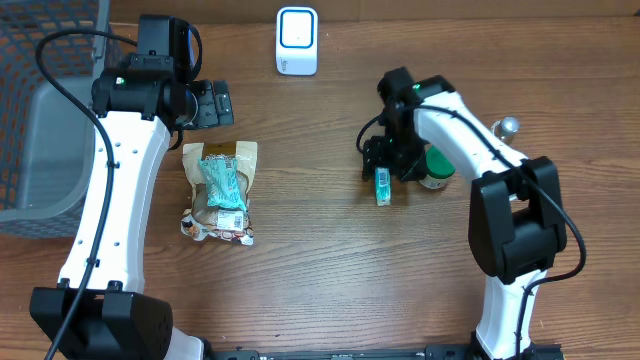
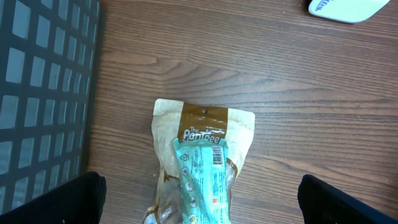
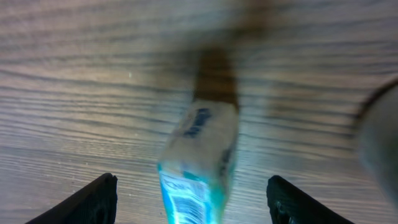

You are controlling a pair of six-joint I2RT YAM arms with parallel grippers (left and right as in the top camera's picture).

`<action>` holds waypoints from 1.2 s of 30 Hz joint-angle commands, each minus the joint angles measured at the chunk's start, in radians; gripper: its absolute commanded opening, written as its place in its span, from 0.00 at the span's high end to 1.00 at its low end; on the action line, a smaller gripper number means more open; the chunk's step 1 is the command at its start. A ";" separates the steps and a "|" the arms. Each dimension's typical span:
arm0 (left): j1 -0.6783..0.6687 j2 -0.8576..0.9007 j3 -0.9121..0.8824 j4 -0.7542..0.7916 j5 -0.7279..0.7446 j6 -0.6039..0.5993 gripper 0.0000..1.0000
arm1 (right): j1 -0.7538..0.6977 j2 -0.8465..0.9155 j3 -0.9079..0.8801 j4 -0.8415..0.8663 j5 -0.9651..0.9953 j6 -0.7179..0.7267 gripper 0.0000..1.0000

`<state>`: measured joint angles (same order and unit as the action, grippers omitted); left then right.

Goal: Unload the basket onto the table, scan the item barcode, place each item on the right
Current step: 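Release the jar and lower the right gripper onto the Kleenex pack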

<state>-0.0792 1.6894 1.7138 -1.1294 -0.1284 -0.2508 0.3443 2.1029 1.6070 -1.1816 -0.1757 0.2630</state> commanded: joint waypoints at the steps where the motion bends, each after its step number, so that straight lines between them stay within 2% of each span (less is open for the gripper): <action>1: -0.007 -0.003 0.019 0.004 -0.009 0.019 0.00 | 0.031 -0.015 -0.045 0.046 0.000 0.007 0.25; 5: -0.007 -0.003 0.019 0.004 -0.009 0.019 0.00 | 0.051 -0.015 -0.089 0.116 0.018 0.008 0.22; 14: -0.007 -0.003 0.019 0.004 -0.009 0.019 0.00 | 0.115 -0.015 -0.172 0.278 -0.037 0.060 0.22; 24: -0.007 -0.003 0.019 0.004 -0.009 0.019 0.00 | 0.234 -0.015 -0.180 0.394 -0.020 0.153 0.21; 27: -0.007 -0.003 0.019 0.004 -0.009 0.019 0.01 | 0.245 -0.018 -0.169 0.382 -0.029 0.151 0.17; 30: -0.007 -0.003 0.019 0.004 -0.009 0.019 0.00 | 0.237 -0.045 -0.109 0.291 -0.030 0.152 0.11; 34: -0.007 -0.003 0.019 0.004 -0.009 0.019 0.00 | 0.219 -0.120 -0.045 0.227 -0.027 0.145 0.07; 36: -0.007 -0.003 0.019 0.004 -0.009 0.019 0.00 | 0.209 -0.170 -0.043 0.226 -0.027 0.122 0.00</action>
<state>-0.0792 1.6894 1.7138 -1.1294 -0.1287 -0.2508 0.5720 2.0602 1.5101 -0.9562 -0.2050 0.4026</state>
